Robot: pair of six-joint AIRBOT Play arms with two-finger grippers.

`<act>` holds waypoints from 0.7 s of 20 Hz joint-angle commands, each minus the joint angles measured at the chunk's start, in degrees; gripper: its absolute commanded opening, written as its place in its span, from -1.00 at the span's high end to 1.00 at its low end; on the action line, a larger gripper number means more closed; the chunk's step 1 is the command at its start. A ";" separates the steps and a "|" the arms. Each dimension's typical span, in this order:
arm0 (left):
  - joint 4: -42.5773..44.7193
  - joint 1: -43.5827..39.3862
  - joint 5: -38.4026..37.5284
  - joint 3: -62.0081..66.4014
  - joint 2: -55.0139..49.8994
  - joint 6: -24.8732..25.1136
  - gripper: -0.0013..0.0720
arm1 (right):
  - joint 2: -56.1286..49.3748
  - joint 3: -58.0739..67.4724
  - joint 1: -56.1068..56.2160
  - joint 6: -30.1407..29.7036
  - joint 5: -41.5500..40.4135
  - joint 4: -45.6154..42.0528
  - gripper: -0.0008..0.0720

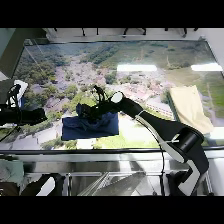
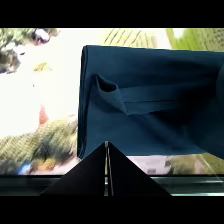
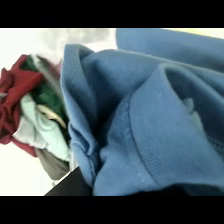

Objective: Fold the shirts.

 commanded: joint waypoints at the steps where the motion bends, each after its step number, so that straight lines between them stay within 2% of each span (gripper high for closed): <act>1: -0.17 0.07 -0.63 0.00 -0.81 0.02 0.94 | 0.70 0.46 -0.04 -1.22 3.06 1.57 0.92; 6: 0.07 0.09 -0.42 0.00 1.16 0.07 0.94 | 3.74 2.40 -4.61 -1.70 14.29 3.08 0.92; 8: 0.04 0.09 -0.37 0.00 2.10 0.07 0.94 | 7.15 2.40 -7.15 -1.42 15.28 0.15 0.92; 12: -0.02 0.07 -0.46 0.00 2.29 0.04 0.94 | 13.14 2.40 -9.94 3.23 16.52 -10.88 0.92; 14: -0.04 0.07 -0.39 0.00 2.29 0.04 0.94 | 13.09 2.38 -9.49 3.61 16.74 -11.02 0.92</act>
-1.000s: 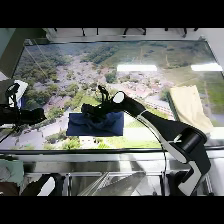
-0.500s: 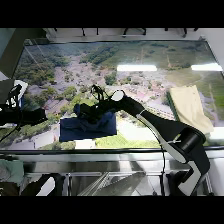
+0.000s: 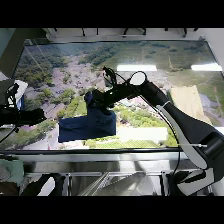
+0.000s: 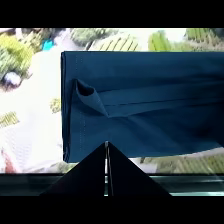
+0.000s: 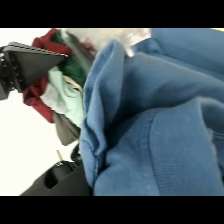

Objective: Fold the shirts.

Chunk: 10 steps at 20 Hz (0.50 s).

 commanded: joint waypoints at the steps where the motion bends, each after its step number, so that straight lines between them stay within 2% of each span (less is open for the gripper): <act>1: 0.02 0.04 -0.09 0.02 0.20 0.02 0.94 | 1.36 0.07 0.02 1.97 0.94 -4.09 0.92; 5: 0.04 0.07 -0.20 0.02 0.20 0.02 0.94 | -2.49 0.07 5.46 1.79 -3.61 -2.64 0.92; 10: 0.11 0.07 -0.15 0.02 0.22 0.02 0.94 | -10.08 0.13 11.67 -3.80 -16.39 7.91 0.92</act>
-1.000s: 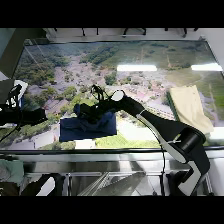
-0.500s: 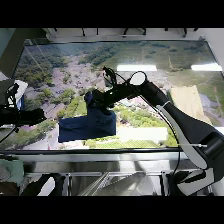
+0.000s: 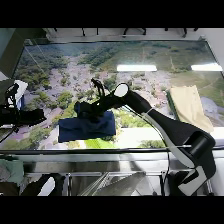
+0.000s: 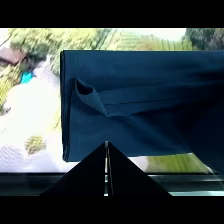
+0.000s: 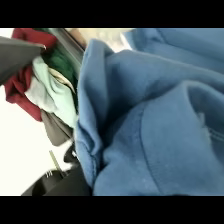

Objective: Fold the shirts.

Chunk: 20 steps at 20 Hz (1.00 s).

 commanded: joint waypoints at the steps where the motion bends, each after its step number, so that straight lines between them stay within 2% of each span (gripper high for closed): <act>1: 0.09 0.07 0.13 0.02 0.02 0.02 0.94 | -5.16 0.07 4.09 -3.76 -9.35 5.79 0.92; 4: 0.09 0.07 0.13 0.02 0.02 0.02 0.94 | -8.96 0.07 6.10 -4.98 -13.27 9.84 0.92; 5: 0.11 0.07 0.13 0.02 0.02 0.02 0.94 | -9.90 0.07 6.32 -8.39 -12.61 13.49 0.88; 6: 0.15 0.07 0.17 0.02 0.02 0.02 0.94 | -10.51 0.07 6.32 -11.82 -11.32 17.81 0.55; 7: 0.20 0.07 0.17 0.02 0.02 0.02 0.94 | -10.75 0.07 6.14 -14.58 -9.86 22.58 -0.19; 8: 0.39 0.07 0.17 0.02 0.02 0.02 0.94 | -10.62 0.07 5.68 -16.70 -8.48 26.45 -0.75; 10: 0.52 0.07 0.24 0.02 0.02 0.02 0.94 | -9.55 0.07 3.39 -20.68 -2.75 29.92 -0.79; 12: 0.50 0.07 0.11 0.02 0.02 0.02 0.94 | -7.82 0.04 -0.87 -20.02 4.83 27.21 -0.78; 14: 0.50 0.07 -0.28 0.02 0.02 0.02 0.94 | -5.29 0.00 -6.34 -16.06 11.04 18.88 -0.78; 17: 0.50 0.07 -1.57 0.02 0.02 0.04 0.94 | 1.92 -2.84 -14.23 -9.75 15.89 0.00 -0.78; 19: -0.57 0.02 -0.31 -0.04 -0.74 0.07 0.94 | 7.67 -7.89 -18.71 -8.74 15.41 -6.19 -0.78; 20: -2.12 0.07 1.11 -0.04 -2.21 0.09 0.94 | 10.21 -11.04 -20.98 -8.76 14.97 -6.58 -0.78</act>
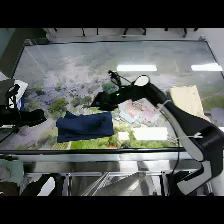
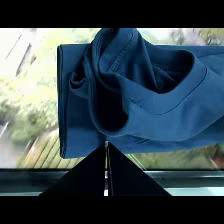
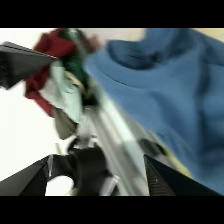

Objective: Fold the shirts.

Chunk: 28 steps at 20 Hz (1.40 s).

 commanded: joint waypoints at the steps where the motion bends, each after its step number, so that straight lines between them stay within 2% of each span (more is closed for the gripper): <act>1: -5.68 0.07 2.12 0.04 -4.07 1.38 0.93 | 8.68 -8.44 -8.15 2.58 1.90 -10.14 -0.78; 2: -9.94 0.07 2.01 0.04 -7.08 4.31 0.93 | 10.43 -11.34 -9.40 2.54 1.75 -10.16 -0.78; 3: -13.84 0.07 1.97 0.07 -10.60 7.76 0.53 | 11.56 -13.57 -10.01 2.34 1.75 -10.19 -0.78; 4: -15.93 0.07 1.55 0.22 -13.86 8.79 -0.34 | 12.33 -15.43 -10.25 2.08 1.77 -10.21 -0.78; 5: -16.26 0.13 0.02 1.07 -17.35 8.74 -0.72 | 12.61 -16.70 -10.23 1.81 1.77 -10.19 -0.78; 7: -16.33 0.13 -2.69 2.75 -22.25 8.81 -0.72 | 12.63 -18.16 -9.73 1.42 1.25 -10.19 -0.78; 13: -16.09 -2.38 -4.15 2.01 -21.68 9.42 -0.64 | 12.59 -18.58 -9.33 1.49 -3.39 -10.16 -0.78; 14: -16.02 -2.80 -5.66 0.61 -20.41 9.44 -0.13 | 12.57 -18.58 -9.33 1.49 -3.41 -10.16 -0.78; 15: -15.98 -2.93 -7.04 -1.33 -18.84 9.81 0.60 | 12.57 -18.58 -9.33 1.49 -3.41 -10.16 -0.78; 16: -15.89 -2.93 -7.45 -3.26 -17.16 11.10 0.89 | 12.57 -18.58 -9.33 1.49 -3.41 -10.19 -0.78; 19: -15.82 -0.96 -2.86 -8.15 -11.72 12.50 0.93 | 12.57 -18.58 -9.33 1.64 -4.42 -10.19 -0.78; 28: -15.82 8.31 -5.64 -17.09 -1.11 12.31 0.94 | 12.57 -18.60 -9.33 2.82 -4.22 -10.19 -0.78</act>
